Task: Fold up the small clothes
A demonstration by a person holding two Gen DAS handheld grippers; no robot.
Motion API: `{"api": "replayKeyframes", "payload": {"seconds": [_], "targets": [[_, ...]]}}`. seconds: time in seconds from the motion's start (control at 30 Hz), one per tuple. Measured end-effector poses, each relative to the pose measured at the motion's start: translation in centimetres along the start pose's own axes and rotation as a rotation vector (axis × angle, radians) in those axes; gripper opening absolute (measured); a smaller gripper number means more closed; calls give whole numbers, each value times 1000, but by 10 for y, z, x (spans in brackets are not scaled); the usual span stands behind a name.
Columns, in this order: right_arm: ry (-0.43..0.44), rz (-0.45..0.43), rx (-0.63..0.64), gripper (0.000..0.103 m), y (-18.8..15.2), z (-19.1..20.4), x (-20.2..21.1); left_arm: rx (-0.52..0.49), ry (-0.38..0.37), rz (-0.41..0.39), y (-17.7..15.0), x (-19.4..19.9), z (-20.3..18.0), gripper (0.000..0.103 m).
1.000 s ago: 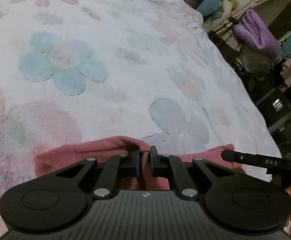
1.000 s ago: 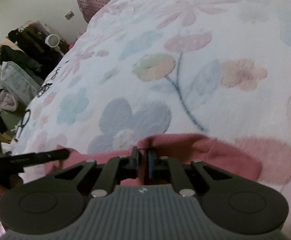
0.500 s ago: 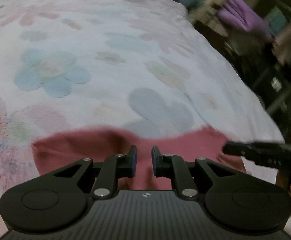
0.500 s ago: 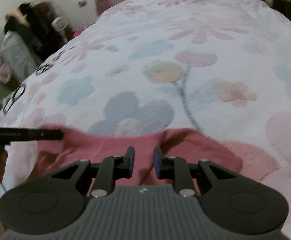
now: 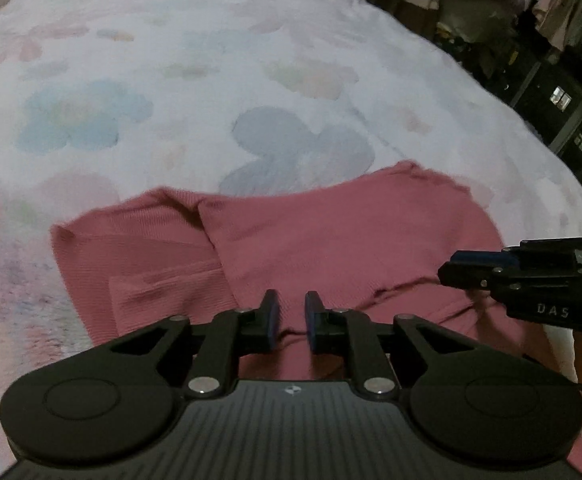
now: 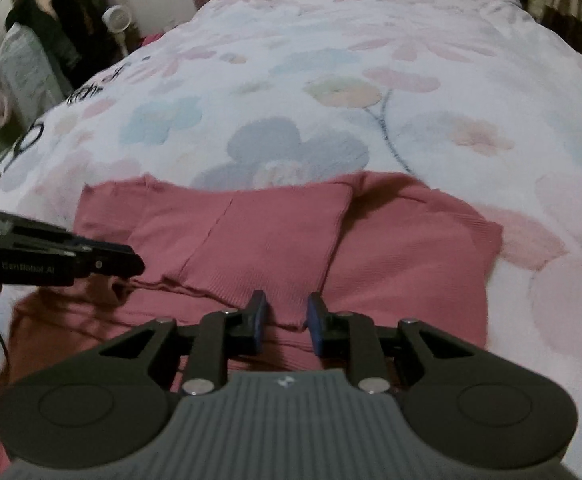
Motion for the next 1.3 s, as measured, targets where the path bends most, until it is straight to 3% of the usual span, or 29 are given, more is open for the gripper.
{"api": "replayKeyframes", "payload": {"seconds": [0.07, 0.23, 0.67, 0.77, 1.0, 1.03, 1.13, 1.2, 1.23, 1.3], "targets": [[-5, -16, -4, 26, 1, 0, 18, -23, 6, 1, -3, 11, -10, 18], [-35, 8, 43, 27, -24, 8, 57, -78, 17, 47, -34, 33, -37, 18], [-8, 191, 108, 30, -182, 24, 150, -187, -15, 215, -183, 86, -104, 18], [-18, 191, 119, 33, -210, 24, 171, -162, -10, 225, -211, 98, -110, 18], [-32, 167, 155, 33, -256, 17, 210, -223, 20, 239, -252, 124, -127, 19], [-34, 158, 167, 33, -260, 16, 215, -237, 24, 242, -255, 126, -129, 21], [-14, 131, 201, 33, -268, 14, 229, -318, 36, 252, -262, 137, -140, 41], [13, 105, 236, 41, -270, 14, 238, -395, 29, 255, -269, 146, -150, 66], [20, 95, 263, 48, -271, 13, 243, -431, 20, 265, -274, 149, -155, 68], [29, 83, 337, 48, -275, 13, 250, -496, 11, 303, -284, 151, -161, 69]]}}
Point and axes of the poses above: each gripper's, at about its wrist camera, not at the fingertips, and x roughly against the way its jaws point, z to its left, y to its top, the point moved 10 cm from there along -x, roughly the way its jaws point, and after that the axes turned 12 degrees about -y, right-handed, at the moved point
